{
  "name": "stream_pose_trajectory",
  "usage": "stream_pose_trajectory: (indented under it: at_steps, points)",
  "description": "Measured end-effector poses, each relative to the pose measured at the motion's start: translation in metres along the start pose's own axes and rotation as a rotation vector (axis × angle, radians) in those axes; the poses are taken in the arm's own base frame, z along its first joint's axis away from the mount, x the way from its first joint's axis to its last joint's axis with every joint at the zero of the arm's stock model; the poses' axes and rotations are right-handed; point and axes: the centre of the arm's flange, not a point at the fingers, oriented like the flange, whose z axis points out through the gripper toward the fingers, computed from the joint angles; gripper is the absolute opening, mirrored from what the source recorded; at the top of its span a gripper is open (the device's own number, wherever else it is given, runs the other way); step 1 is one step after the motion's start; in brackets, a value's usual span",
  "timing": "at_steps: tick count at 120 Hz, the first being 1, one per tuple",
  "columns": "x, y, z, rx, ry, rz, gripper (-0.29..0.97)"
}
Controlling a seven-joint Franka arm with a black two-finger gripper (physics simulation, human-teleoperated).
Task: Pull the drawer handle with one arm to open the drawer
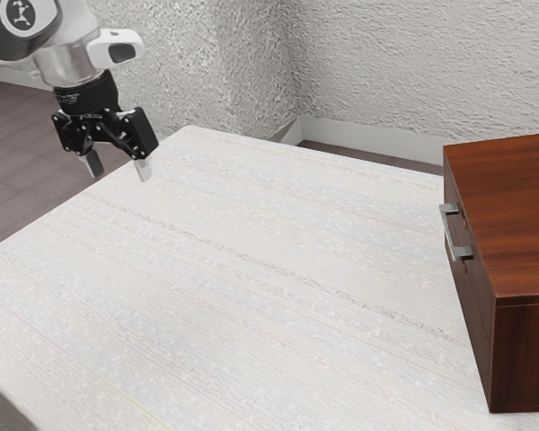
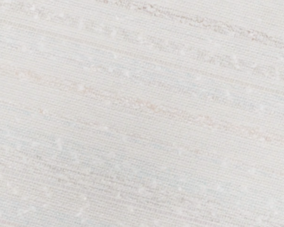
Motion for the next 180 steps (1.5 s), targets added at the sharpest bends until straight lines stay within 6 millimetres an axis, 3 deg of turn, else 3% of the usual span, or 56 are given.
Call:
stream_pose_trajectory:
  at_steps: [32,40,49,58,76,102,122,146,168,180]
  points:
    - [-0.002,0.004,-0.005,-0.009,0.007,0.010,0.68]
    - [-0.017,0.002,-0.050,-0.015,0.094,0.008,0.68]
    - [-0.053,0.000,-0.108,-0.022,0.209,0.007,0.68]
    - [-0.080,-0.002,-0.137,-0.029,0.262,0.006,0.68]
    - [-0.096,0.006,-0.151,-0.038,0.282,0.027,0.68]
    - [-0.098,-0.002,-0.151,-0.034,0.278,0.010,0.68]
    - [-0.084,-0.003,-0.137,-0.031,0.255,0.005,0.68]
    - [-0.032,0.003,-0.066,-0.027,0.122,0.007,0.68]
    - [-0.056,0.001,0.024,-0.054,0.077,0.008,0.68]
    - [-0.076,0.004,0.029,-0.059,0.133,0.002,0.68]
